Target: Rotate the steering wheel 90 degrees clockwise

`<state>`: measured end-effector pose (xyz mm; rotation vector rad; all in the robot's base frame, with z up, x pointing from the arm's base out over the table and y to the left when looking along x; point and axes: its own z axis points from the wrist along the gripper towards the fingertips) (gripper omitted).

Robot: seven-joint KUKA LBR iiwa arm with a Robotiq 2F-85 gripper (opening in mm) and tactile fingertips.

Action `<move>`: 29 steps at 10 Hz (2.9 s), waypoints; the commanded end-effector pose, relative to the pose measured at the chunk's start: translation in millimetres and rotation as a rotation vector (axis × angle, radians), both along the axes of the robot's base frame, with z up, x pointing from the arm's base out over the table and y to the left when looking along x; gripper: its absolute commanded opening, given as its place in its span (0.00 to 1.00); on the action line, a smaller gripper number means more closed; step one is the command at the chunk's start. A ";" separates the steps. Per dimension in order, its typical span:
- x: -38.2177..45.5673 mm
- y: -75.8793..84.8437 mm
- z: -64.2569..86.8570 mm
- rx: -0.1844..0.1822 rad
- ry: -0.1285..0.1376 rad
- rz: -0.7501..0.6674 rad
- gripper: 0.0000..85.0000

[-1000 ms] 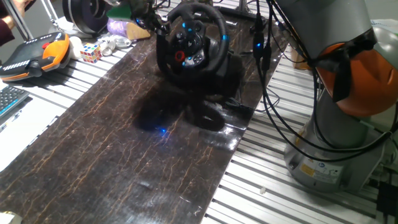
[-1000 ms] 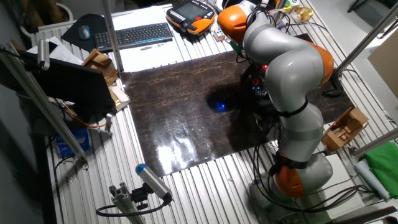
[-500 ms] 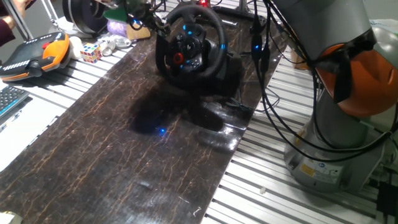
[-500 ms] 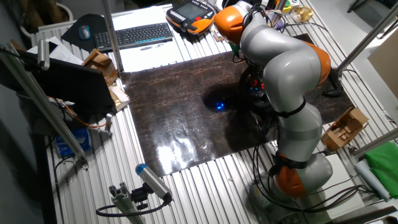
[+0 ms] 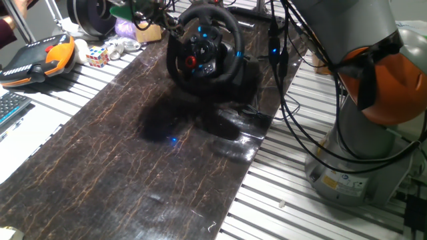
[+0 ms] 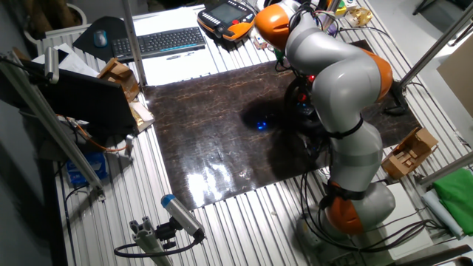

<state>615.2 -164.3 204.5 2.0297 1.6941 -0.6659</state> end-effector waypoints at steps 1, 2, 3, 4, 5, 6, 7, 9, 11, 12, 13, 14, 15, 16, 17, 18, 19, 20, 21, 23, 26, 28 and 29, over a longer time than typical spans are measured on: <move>-0.2 -1.3 1.7 0.000 -0.003 -0.007 0.01; -0.3 -3.4 4.6 0.000 -0.002 -0.009 0.01; -1.0 -6.5 7.6 0.001 -0.002 -0.011 0.01; -1.2 -7.9 8.4 -0.001 -0.002 -0.013 0.01; -1.8 -9.3 9.4 0.002 -0.003 -0.016 0.01; -1.7 -9.9 9.7 0.005 -0.001 -0.017 0.01; -1.7 -9.8 9.6 0.005 -0.003 -0.021 0.01; -1.7 -9.7 9.6 0.004 -0.013 -0.037 0.01; -2.0 -9.6 9.7 -0.005 -0.023 -0.052 0.01; -2.2 -10.1 10.0 -0.007 -0.025 -0.055 0.01; -2.4 -10.4 10.1 -0.003 -0.036 -0.060 0.01; -2.2 -10.2 9.8 -0.003 -0.048 -0.072 0.09; -2.5 -9.6 10.1 -0.004 -0.053 -0.078 0.32; -2.6 -9.3 10.1 -0.006 -0.053 -0.081 0.51; -2.6 -9.2 10.1 -0.008 -0.054 -0.082 0.63; -2.5 -9.1 10.2 -0.008 -0.056 -0.083 0.66; -2.4 -8.9 10.3 -0.002 -0.057 -0.086 0.73; -2.4 -8.1 11.0 -0.001 -0.053 -0.087 0.80; -2.3 -6.9 13.2 -0.002 -0.052 -0.085 0.91; -1.2 -2.2 20.2 0.010 -0.033 -0.065 1.00; 0.7 10.0 19.5 0.040 0.017 0.023 1.00; 2.6 21.4 16.6 0.068 0.046 0.090 1.00; 4.4 26.3 15.3 0.085 0.056 0.105 1.00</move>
